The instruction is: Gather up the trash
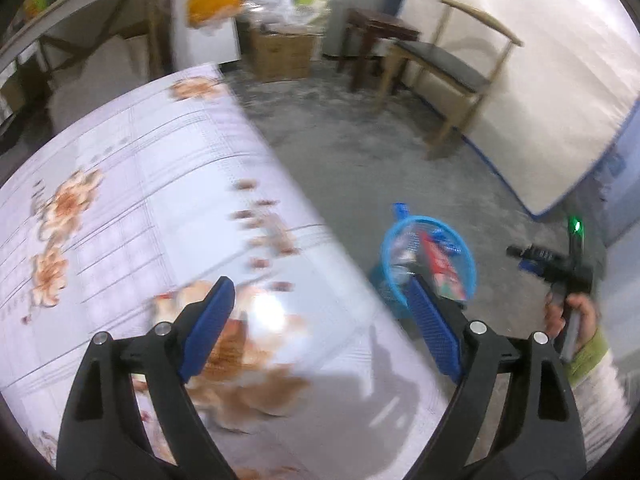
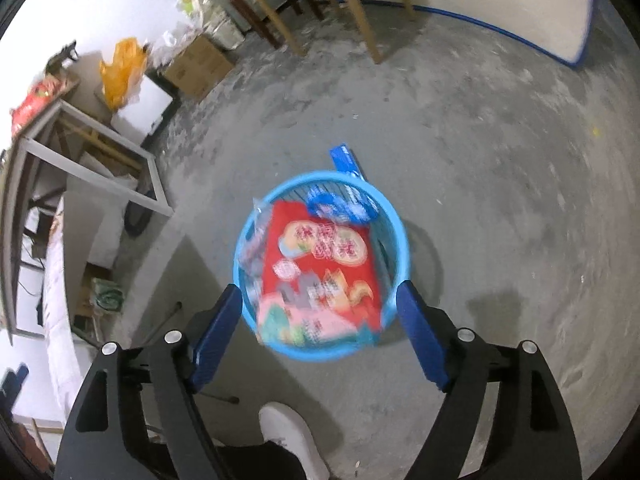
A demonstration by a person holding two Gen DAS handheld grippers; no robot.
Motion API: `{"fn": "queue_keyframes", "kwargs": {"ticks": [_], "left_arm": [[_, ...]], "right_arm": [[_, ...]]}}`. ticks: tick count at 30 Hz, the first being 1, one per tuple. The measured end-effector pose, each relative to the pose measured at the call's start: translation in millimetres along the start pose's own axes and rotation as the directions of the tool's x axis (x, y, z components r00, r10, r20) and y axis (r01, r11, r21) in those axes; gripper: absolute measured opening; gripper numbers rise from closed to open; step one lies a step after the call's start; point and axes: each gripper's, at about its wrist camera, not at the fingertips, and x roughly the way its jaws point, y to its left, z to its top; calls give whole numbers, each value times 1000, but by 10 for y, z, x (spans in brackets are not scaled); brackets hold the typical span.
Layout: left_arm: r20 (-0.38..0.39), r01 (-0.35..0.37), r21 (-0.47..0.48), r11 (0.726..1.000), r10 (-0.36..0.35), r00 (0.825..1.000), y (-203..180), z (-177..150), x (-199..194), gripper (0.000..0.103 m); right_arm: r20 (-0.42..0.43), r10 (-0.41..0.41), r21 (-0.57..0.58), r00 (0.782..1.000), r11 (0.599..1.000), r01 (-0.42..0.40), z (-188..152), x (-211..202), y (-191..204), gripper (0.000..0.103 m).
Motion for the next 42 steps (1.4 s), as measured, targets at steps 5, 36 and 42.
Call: {"fn": "queue_keyframes", "kwargs": {"ticks": [5,36,42], "left_arm": [[27,30,-72,997,-28,999,210,137,128,84],[-42,188,18,982,-187,981,-63,652,1147,85],[-40,196,35,980,-195,980,-73,645,1137,85]], "right_arm": [[-100,-49,-38,994,998,45,712,806,348,78],[-611,-346,-108,712,927,358,2057,4435,140,74],[-610,-393,-126,688,905,405,2048,4580,96,61]]}}
